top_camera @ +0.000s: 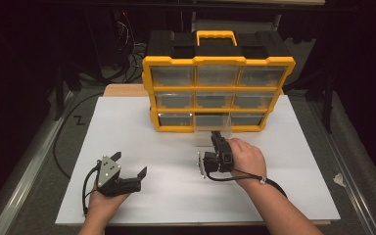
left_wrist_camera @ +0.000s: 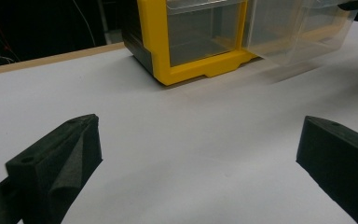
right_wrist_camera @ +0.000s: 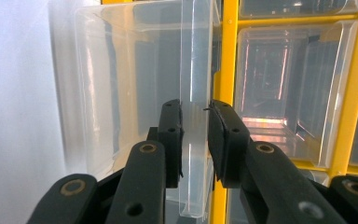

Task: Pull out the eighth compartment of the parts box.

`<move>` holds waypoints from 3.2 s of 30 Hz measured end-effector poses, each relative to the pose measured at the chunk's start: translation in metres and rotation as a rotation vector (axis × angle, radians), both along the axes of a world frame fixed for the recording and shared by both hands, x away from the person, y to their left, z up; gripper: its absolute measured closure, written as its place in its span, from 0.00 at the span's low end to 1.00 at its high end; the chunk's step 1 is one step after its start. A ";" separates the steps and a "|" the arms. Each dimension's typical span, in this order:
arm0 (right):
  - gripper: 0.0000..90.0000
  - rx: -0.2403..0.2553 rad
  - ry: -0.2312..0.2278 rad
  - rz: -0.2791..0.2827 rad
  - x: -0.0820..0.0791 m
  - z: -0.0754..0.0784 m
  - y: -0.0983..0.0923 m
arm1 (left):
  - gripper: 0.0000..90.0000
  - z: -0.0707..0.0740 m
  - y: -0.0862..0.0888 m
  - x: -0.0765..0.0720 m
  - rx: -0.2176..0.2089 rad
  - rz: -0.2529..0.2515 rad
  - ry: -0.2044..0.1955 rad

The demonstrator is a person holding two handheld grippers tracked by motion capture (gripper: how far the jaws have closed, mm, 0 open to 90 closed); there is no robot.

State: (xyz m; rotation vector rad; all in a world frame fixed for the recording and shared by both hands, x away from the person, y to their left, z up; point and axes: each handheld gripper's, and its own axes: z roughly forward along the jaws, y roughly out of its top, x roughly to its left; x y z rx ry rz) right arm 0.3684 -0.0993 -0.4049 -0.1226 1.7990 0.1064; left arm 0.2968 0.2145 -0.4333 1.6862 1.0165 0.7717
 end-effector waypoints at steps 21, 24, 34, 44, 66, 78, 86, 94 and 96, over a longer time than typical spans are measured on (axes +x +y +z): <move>0.86 0.012 -0.009 0.006 -0.006 -0.007 -0.002 | 0.01 0.000 0.000 0.000 -0.002 0.001 0.002; 0.85 0.013 -0.009 0.005 -0.006 -0.007 -0.002 | 0.01 0.000 0.000 0.000 -0.001 0.001 0.001; 0.66 0.039 0.022 -0.010 -0.011 0.001 -0.007 | 0.01 0.000 -0.001 0.000 -0.001 -0.004 0.001; 0.48 0.043 0.041 -0.006 -0.026 -0.006 -0.022 | 0.01 0.000 -0.002 -0.001 0.003 -0.004 0.000; 0.41 0.058 0.057 -0.065 -0.042 -0.036 -0.068 | 0.01 -0.001 -0.001 -0.002 -0.005 -0.008 -0.008; 0.40 0.055 0.072 -0.063 -0.037 -0.038 -0.088 | 0.01 -0.002 -0.003 -0.003 0.001 -0.001 0.002; 0.35 0.029 0.096 -0.085 -0.033 -0.039 -0.090 | 0.01 -0.003 -0.002 -0.003 -0.003 0.000 0.002; 0.24 0.036 0.096 -0.097 -0.034 -0.038 -0.092 | 0.01 -0.002 -0.002 -0.003 -0.004 -0.004 -0.002; 0.21 0.032 0.087 -0.093 -0.033 -0.037 -0.093 | 0.01 -0.002 -0.002 -0.003 -0.003 -0.005 -0.002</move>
